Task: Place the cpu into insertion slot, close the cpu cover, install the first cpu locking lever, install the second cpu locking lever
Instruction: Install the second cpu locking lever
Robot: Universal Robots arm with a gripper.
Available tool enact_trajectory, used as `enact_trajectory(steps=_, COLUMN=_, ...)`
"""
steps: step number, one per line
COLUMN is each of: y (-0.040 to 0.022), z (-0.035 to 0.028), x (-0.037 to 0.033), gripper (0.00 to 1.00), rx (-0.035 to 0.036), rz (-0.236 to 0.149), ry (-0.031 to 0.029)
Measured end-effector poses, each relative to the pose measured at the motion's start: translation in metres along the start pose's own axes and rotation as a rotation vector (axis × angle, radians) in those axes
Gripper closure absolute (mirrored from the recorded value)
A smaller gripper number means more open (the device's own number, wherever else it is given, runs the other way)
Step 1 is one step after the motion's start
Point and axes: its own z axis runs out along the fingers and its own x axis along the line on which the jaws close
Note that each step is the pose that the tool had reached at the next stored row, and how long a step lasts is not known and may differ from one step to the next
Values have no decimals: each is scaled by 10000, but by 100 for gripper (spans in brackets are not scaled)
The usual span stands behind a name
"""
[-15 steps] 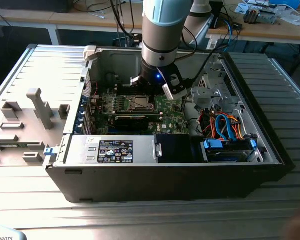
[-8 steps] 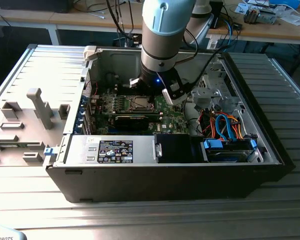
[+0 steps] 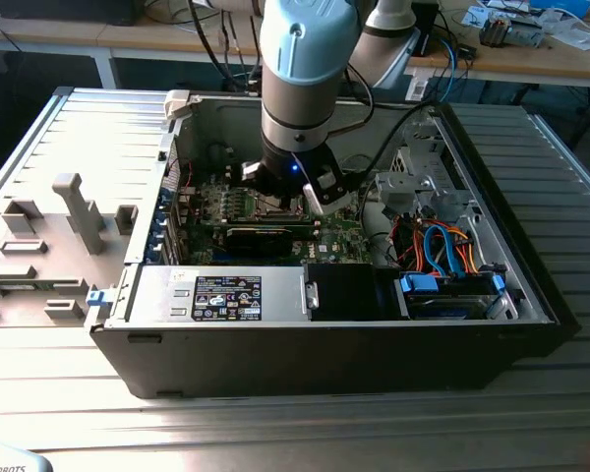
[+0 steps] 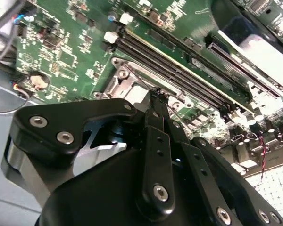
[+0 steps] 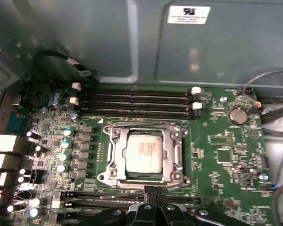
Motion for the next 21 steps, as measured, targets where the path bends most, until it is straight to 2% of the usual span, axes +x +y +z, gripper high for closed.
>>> enact_trajectory(steps=4, y=-6, z=23, x=38, gripper=89, rx=1, rz=-1, ry=0)
enact_trajectory(steps=21, y=-29, z=101, x=83, gripper=89, rx=0, rz=-1, ry=0)
